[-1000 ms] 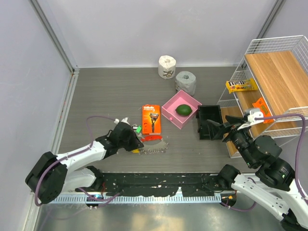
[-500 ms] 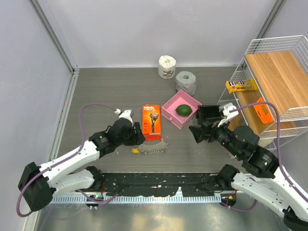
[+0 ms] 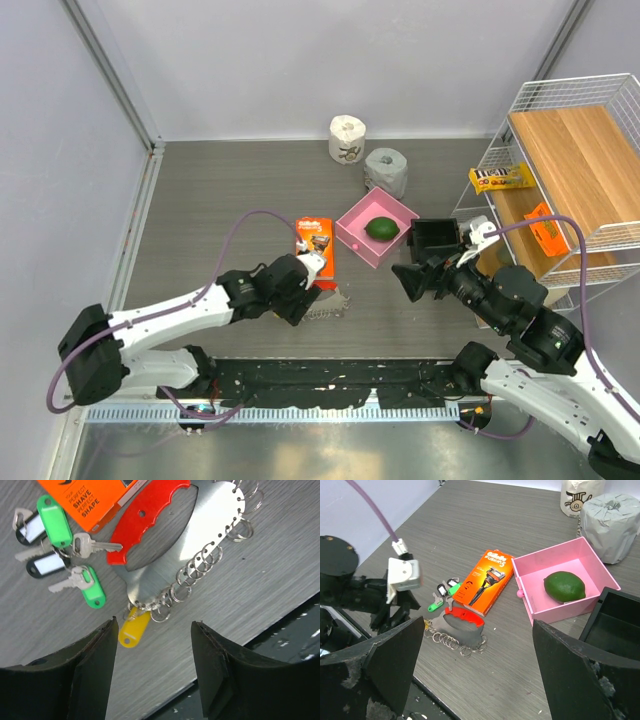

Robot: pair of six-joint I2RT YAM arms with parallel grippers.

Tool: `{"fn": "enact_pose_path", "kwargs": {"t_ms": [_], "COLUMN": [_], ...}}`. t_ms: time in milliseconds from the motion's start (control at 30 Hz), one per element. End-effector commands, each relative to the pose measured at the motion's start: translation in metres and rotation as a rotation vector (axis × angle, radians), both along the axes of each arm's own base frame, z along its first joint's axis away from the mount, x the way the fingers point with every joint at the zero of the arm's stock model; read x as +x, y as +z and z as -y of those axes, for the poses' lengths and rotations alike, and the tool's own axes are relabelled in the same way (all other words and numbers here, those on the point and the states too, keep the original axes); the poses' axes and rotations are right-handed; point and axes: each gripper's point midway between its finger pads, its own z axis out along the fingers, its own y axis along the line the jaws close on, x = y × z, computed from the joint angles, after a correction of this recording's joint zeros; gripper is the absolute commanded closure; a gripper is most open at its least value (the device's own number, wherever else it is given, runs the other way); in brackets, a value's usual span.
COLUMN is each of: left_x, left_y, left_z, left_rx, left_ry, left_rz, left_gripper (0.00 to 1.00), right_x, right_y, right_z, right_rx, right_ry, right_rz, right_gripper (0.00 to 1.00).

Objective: Remove the keys from the keyring

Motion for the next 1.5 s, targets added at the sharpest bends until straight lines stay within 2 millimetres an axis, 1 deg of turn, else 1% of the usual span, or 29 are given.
{"fn": "enact_pose_path", "kwargs": {"t_ms": [0, 100, 200, 267, 500, 600, 633, 700, 733, 800, 867, 933, 1033, 1133, 1200, 1267, 1333, 1367, 1400, 1433, 1467], "left_x": [0.014, 0.016, 0.017, 0.021, 0.018, 0.016, 0.015, 0.016, 0.016, 0.016, 0.017, 0.016, 0.009, -0.001, -0.007, -0.011, -0.013, -0.014, -0.014, -0.014, -0.015], "left_y": [0.0, -0.011, -0.023, -0.026, -0.043, -0.052, -0.055, -0.058, -0.058, -0.057, -0.05, -0.037, -0.009, 0.019, 0.034, 0.047, 0.055, 0.058, 0.06, 0.063, 0.064], "left_z": [-0.001, 0.0, 0.002, 0.0, 0.001, -0.002, -0.001, 0.0, 0.001, 0.001, 0.002, 0.006, 0.019, 0.034, 0.04, 0.042, 0.043, 0.043, 0.043, 0.042, 0.044], "left_rx": [0.161, 0.222, 0.26, 0.294, 0.356, 0.408, 0.419, 0.435, 0.441, 0.438, 0.418, 0.383, 0.309, 0.252, 0.23, 0.206, 0.185, 0.175, 0.167, 0.156, 0.144], "left_ry": [-0.143, -0.15, -0.154, -0.13, -0.119, -0.111, -0.114, -0.117, -0.118, -0.116, -0.114, -0.121, -0.165, -0.231, -0.257, -0.269, -0.268, -0.27, -0.267, -0.259, -0.257], "left_rz": [0.043, 0.007, -0.023, -0.031, -0.105, -0.153, -0.167, -0.18, -0.182, -0.176, -0.151, -0.114, -0.044, 0.041, 0.086, 0.108, 0.113, 0.115, 0.116, 0.119, 0.118], "left_gripper": [0.37, 0.41, 0.47, 0.5, 0.52, 0.63, 0.69, 0.87, 0.98, 1.0, 1.0, 1.0, 1.0, 1.0, 1.0, 1.0, 1.0, 1.0, 1.0, 1.0, 1.0], "right_x": [-0.004, -0.005, -0.007, -0.007, -0.008, -0.008, -0.008, -0.009, -0.009, -0.009, -0.009, -0.009, -0.007, -0.006, -0.005, -0.002, 0.002, 0.004, 0.005, 0.005, 0.002], "right_y": [0.02, 0.021, 0.022, 0.023, 0.023, 0.021, 0.022, 0.023, 0.024, 0.023, 0.021, 0.018, 0.012, 0.003, -0.004, -0.015, -0.028, -0.032, -0.043, -0.045, -0.056], "right_z": [-0.002, -0.002, -0.001, -0.001, 0.001, 0.002, 0.001, 0.003, 0.003, 0.003, 0.004, 0.003, -0.002, -0.012, -0.018, -0.025, -0.031, -0.035, -0.038, -0.043, -0.049], "right_rx": [0.056, 0.053, 0.057, 0.053, 0.053, 0.051, 0.052, 0.053, 0.053, 0.05, 0.051, 0.046, 0.034, 0.027, 0.02, -0.001, -0.032, -0.042, -0.06, -0.059, -0.07], "right_ry": [0.022, 0.026, 0.03, 0.031, 0.028, 0.025, 0.028, 0.025, 0.025, 0.027, 0.023, 0.026, 0.038, 0.067, 0.083, 0.096, 0.108, 0.116, 0.123, 0.139, 0.179], "right_rz": [0.041, 0.039, 0.04, 0.045, 0.045, 0.046, 0.047, 0.05, 0.052, 0.051, 0.048, 0.043, 0.027, -0.006, -0.03, -0.06, -0.089, -0.097, -0.12, -0.124, -0.15], "right_gripper": [0.05, 0.04, 0.05, 0.05, 0.04, 0.05, 0.05, 0.04, 0.05, 0.05, 0.04, 0.04, 0.05, 0.04, 0.05, 0.04, 0.04, 0.04, 0.02, 0.02, 0.0]}}
